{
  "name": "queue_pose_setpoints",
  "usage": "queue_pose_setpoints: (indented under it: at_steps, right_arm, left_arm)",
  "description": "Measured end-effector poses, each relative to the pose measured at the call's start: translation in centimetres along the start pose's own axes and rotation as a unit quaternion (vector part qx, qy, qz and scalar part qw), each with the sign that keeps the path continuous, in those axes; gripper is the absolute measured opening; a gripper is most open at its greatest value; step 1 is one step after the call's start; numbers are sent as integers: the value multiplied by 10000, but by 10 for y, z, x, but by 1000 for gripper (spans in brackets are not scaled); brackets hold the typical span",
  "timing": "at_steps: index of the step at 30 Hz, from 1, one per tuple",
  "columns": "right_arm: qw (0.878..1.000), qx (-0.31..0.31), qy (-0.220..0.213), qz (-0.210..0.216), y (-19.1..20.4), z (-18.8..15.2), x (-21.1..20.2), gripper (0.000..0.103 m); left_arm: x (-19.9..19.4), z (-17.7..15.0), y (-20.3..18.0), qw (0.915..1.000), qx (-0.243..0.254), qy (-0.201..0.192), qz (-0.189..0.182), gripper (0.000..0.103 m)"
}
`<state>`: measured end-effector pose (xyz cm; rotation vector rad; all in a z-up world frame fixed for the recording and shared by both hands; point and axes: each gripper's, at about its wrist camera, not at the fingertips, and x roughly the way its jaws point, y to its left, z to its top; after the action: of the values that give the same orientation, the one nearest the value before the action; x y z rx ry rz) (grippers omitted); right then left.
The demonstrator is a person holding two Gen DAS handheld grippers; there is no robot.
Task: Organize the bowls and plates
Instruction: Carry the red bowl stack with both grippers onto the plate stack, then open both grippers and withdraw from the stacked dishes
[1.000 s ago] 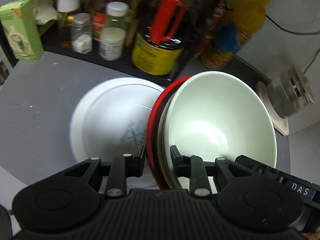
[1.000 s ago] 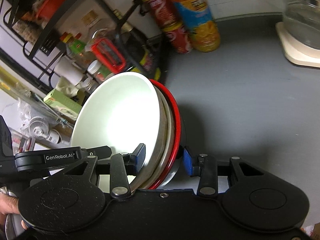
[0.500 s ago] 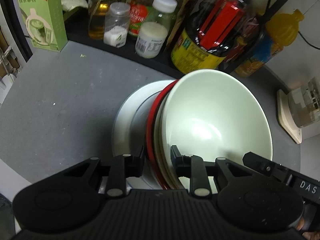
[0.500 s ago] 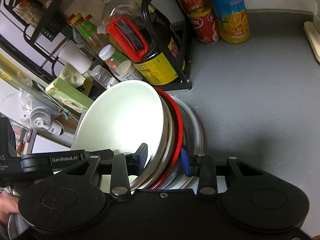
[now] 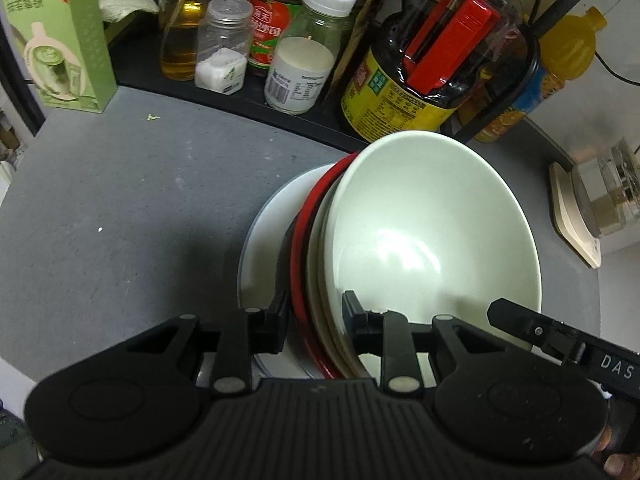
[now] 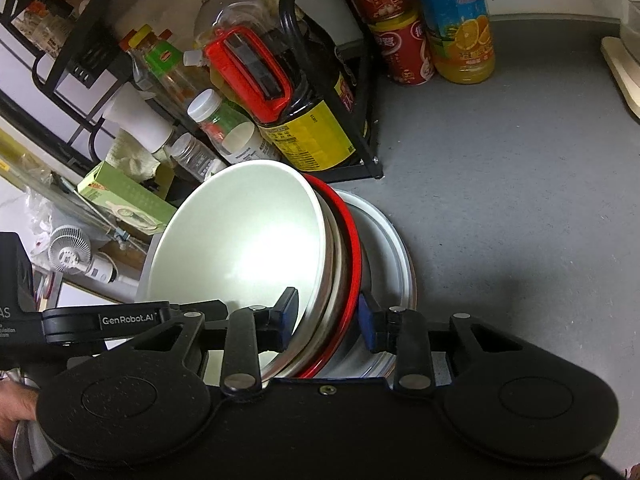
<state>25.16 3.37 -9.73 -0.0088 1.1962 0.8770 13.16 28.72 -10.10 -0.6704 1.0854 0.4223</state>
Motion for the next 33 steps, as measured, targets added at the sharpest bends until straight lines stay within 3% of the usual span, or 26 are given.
queue_pose_setpoints:
  at_steps: [18, 23, 26, 31, 33]
  right_arm:
    - [9969, 713, -276, -171, -2, -14, -9, 37]
    - [9956, 655, -639, -195, 1, -18, -34, 64]
    - [9933, 615, -940, -253, -1, -25, -55, 81]
    - [9876, 652, -1344, -493, -9, -45, -92, 95]
    - [9847, 623, -1524, -564, -11, -55, -104, 97]
  left_arm:
    - [6, 12, 2, 9985, 381, 179, -358, 29]
    - [0, 9, 3, 9992, 274, 143, -235, 38]
    - [-13, 4, 0, 9993, 355, -73, -107, 52]
    - [-42, -11, -5, 9986, 369, -369, 53, 75]
    - [-54, -20, -7, 9978, 394, -527, -49, 80]
